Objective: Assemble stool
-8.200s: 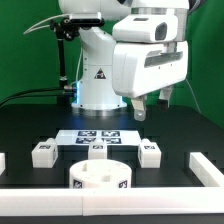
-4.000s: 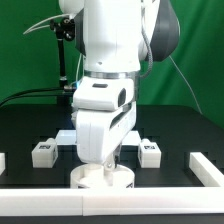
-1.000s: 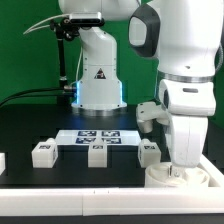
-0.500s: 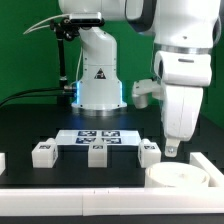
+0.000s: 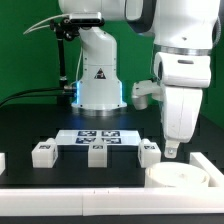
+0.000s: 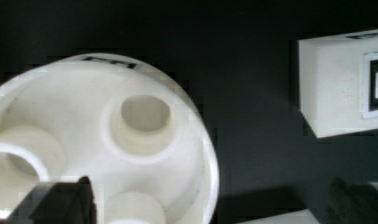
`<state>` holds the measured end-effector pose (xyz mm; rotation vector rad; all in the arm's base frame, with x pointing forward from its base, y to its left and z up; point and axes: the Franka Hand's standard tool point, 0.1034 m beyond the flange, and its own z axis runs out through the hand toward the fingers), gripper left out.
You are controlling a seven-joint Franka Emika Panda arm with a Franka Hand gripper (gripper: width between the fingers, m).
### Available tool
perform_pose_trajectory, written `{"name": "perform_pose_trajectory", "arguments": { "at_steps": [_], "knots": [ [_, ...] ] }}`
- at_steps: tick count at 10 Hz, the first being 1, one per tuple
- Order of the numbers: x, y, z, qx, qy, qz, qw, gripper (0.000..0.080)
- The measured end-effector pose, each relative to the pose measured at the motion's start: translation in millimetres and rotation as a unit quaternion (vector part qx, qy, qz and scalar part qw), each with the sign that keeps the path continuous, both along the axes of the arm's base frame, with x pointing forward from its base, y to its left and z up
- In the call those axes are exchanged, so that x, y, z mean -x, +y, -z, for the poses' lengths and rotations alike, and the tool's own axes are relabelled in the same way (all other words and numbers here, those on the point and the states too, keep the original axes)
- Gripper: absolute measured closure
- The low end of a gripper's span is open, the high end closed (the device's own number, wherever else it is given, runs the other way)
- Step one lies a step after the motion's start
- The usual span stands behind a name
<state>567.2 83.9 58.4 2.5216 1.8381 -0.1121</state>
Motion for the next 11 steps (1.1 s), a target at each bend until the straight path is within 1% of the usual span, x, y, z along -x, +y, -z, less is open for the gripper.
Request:
{"name": "perform_pose_trajectory", "arguments": {
  "at_steps": [1, 2, 3, 4, 6, 7, 8, 9, 10, 11],
  "knots": [
    [5.7, -0.2, -1.8, 0.002, -0.001, 0.032, 0.999, 0.0151],
    [11.3, 1.6, 0.2, 0.002, -0.002, 0.075, 0.997, 0.0151],
    [14.0, 2.1, 1.2, -0.007, 0.007, 0.157, 0.988, 0.0151],
    [12.0, 5.1, 0.2, -0.018, 0.006, 0.182, 0.983, 0.0151],
    [12.8, 7.0, 0.7, -0.016, 0.006, 0.249, 0.968, 0.0151],
    [15.7, 3.9, 2.0, -0.009, 0.01, 0.285, 0.958, 0.0151],
    [22.1, -5.8, 2.9, 0.007, 0.025, 0.322, 0.946, 0.0151],
    [20.5, -15.0, -4.4, 0.02, 0.029, 0.369, 0.929, 0.0151],
    [24.6, -15.8, -2.1, 0.025, 0.031, 0.397, 0.917, 0.0151],
    [25.7, -22.1, 0.0, 0.024, 0.031, 0.418, 0.908, 0.0151]
  ]
}}
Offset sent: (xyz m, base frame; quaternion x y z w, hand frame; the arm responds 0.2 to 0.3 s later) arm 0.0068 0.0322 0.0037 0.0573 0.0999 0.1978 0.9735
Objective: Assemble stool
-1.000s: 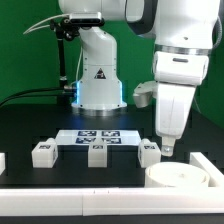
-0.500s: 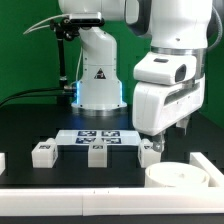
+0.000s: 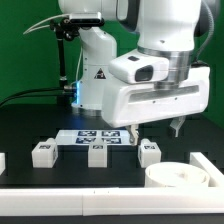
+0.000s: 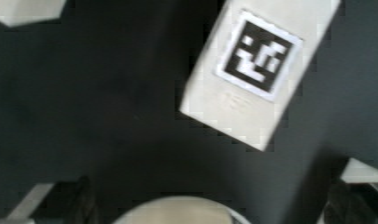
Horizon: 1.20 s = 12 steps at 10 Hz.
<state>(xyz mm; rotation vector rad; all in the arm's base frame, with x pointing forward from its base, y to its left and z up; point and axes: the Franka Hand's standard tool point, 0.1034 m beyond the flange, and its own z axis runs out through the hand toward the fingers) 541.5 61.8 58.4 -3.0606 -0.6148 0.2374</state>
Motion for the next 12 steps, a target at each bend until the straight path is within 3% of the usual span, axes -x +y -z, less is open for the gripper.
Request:
{"name": "perform_pose_trajectory", "arguments": {
  "at_steps": [4, 5, 7, 11, 12],
  "knots": [
    [6.8, 3.8, 4.0, 0.007, 0.017, 0.024, 1.0, 0.0151],
    [25.4, 5.1, 18.2, 0.026, 0.072, 0.061, 0.995, 0.0151],
    [9.6, 4.6, 12.7, 0.04, 0.126, 0.096, 0.987, 0.0151],
    [18.6, 8.4, 17.9, 0.063, 0.225, 0.085, 0.969, 0.0151],
    [28.3, 5.2, 16.3, 0.077, 0.272, 0.088, 0.955, 0.0151]
  ]
}}
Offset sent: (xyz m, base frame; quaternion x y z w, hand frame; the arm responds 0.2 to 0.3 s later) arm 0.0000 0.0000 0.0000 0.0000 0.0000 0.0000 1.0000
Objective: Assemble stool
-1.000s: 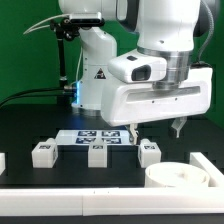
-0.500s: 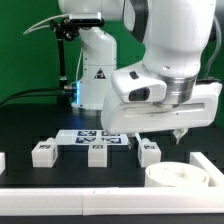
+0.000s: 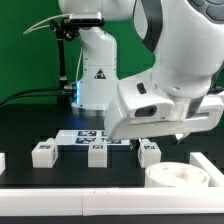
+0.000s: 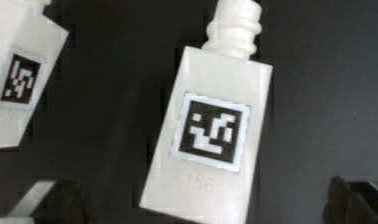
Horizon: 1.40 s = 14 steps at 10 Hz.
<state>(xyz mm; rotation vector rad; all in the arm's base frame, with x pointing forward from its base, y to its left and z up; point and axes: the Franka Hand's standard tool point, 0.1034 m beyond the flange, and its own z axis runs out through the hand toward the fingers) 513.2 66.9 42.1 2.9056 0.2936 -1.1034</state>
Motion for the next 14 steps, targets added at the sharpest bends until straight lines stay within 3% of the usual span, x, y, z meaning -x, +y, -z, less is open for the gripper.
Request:
{"name": "perform_pose_trajectory", "arguments": {
  "at_steps": [1, 2, 3, 7, 9, 10, 12, 14],
  "knots": [
    [2.3, -9.4, -2.0, 0.019, 0.058, 0.018, 0.998, 0.0151],
    [-12.0, -20.0, -7.4, 0.038, 0.082, 0.044, 0.995, 0.0151],
    [-14.8, -21.6, -8.0, 0.047, 0.107, 0.049, 0.992, 0.0151],
    [-14.0, -16.0, -0.6, 0.05, 0.114, 0.051, 0.991, 0.0151],
    [-2.4, -1.6, 17.0, 0.057, 0.129, 0.065, 0.988, 0.0151],
    [2.1, -5.8, 26.8, 0.049, 0.131, 0.055, 0.989, 0.0151],
    [4.8, -6.2, 30.4, 0.048, 0.13, 0.055, 0.989, 0.0151],
    [5.0, -6.2, 30.7, 0.048, 0.13, 0.055, 0.989, 0.0413]
  ]
}}
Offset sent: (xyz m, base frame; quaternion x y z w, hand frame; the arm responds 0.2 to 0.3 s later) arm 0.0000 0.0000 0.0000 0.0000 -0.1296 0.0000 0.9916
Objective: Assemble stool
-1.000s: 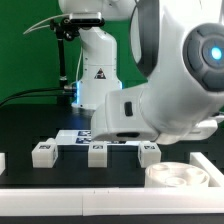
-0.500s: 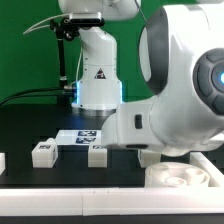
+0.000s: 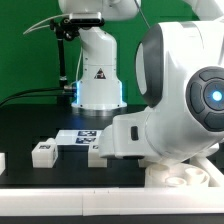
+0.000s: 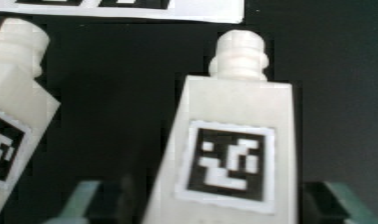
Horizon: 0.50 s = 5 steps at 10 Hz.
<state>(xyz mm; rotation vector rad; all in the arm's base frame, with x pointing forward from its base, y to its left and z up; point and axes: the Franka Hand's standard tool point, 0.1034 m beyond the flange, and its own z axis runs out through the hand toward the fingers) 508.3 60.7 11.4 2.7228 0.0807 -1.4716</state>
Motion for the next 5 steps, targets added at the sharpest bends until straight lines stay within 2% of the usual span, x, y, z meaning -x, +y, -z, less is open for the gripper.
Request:
{"name": "perform_pose_trajectory", "arguments": {
  "at_steps": [1, 2, 5],
  "knots": [
    [0.1, 0.1, -0.1, 0.0, 0.0, 0.0, 1.0, 0.0413],
    [0.0, 0.1, -0.2, 0.0, 0.0, 0.0, 1.0, 0.0464],
    [0.0, 0.1, -0.2, 0.0, 0.0, 0.0, 1.0, 0.0464]
  ]
}}
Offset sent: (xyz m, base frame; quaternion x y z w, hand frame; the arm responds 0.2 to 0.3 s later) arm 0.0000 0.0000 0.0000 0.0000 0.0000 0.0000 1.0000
